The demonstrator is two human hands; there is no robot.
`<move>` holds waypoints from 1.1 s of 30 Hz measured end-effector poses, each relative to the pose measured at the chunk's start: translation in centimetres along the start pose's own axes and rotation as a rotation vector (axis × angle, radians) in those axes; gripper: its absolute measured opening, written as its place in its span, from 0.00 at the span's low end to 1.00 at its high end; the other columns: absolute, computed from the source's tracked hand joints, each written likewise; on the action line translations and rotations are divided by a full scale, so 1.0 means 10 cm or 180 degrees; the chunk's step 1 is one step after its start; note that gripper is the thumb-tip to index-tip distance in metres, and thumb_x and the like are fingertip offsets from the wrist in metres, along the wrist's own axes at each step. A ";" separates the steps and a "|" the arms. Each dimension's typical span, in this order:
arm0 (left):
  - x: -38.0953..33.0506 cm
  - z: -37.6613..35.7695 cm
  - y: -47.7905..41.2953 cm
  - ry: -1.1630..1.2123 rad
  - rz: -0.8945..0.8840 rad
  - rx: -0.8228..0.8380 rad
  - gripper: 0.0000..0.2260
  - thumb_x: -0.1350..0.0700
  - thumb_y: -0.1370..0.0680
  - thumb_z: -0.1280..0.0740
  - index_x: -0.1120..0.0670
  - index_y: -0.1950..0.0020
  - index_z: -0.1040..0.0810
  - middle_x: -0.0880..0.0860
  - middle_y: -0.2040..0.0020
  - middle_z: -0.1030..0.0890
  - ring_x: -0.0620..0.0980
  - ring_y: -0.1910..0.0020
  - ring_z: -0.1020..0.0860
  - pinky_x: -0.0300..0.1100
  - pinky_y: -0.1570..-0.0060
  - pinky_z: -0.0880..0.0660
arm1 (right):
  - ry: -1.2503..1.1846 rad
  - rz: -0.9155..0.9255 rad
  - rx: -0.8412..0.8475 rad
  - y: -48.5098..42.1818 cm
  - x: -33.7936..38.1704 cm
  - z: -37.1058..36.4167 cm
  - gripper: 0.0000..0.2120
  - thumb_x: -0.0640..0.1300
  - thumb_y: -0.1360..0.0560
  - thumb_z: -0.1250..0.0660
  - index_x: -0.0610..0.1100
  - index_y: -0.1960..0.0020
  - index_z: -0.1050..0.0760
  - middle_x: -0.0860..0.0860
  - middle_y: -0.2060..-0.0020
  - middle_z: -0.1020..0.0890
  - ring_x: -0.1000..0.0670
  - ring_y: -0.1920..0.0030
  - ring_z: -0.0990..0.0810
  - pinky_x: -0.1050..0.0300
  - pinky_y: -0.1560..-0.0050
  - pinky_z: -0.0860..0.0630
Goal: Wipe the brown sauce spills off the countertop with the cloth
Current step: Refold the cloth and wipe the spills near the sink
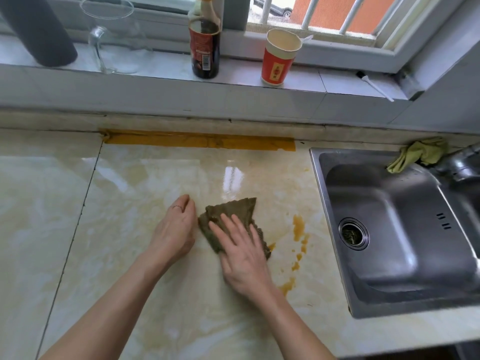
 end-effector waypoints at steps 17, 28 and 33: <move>-0.01 -0.09 0.41 0.0206 -0.0266 0.0014 0.33 0.67 0.25 0.43 0.58 0.22 0.51 0.55 0.21 0.53 0.52 0.23 0.48 0.39 0.27 0.48 | -0.0099 -0.0607 -0.0039 0.33 -0.26 0.04 0.30 0.48 0.23 0.48 0.59 0.22 0.46 0.57 0.22 0.49 0.56 0.23 0.56 0.45 0.24 0.58; -0.09 -0.27 0.77 0.0168 -0.0526 0.0142 0.28 0.65 0.22 0.46 0.60 0.23 0.49 0.57 0.22 0.50 0.53 0.23 0.48 0.39 0.27 0.49 | -0.0092 -0.0194 0.0102 0.69 0.13 -0.13 0.31 0.44 0.22 0.42 0.59 0.22 0.46 0.57 0.22 0.48 0.55 0.22 0.56 0.48 0.25 0.62; -0.10 -0.27 0.81 0.0021 -0.0608 0.0207 0.29 0.65 0.23 0.45 0.63 0.23 0.51 0.60 0.22 0.50 0.55 0.23 0.49 0.39 0.26 0.51 | -0.0036 -0.1151 -0.0258 0.62 0.05 -0.07 0.31 0.43 0.21 0.43 0.58 0.22 0.48 0.55 0.21 0.51 0.53 0.22 0.58 0.44 0.26 0.62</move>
Point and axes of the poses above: each hand's wrist, its own y-axis away from the middle knuckle, its own z-axis out of the back of the hand, x = y × z, the point moved 8 cm from there along -y, towards the middle knuckle
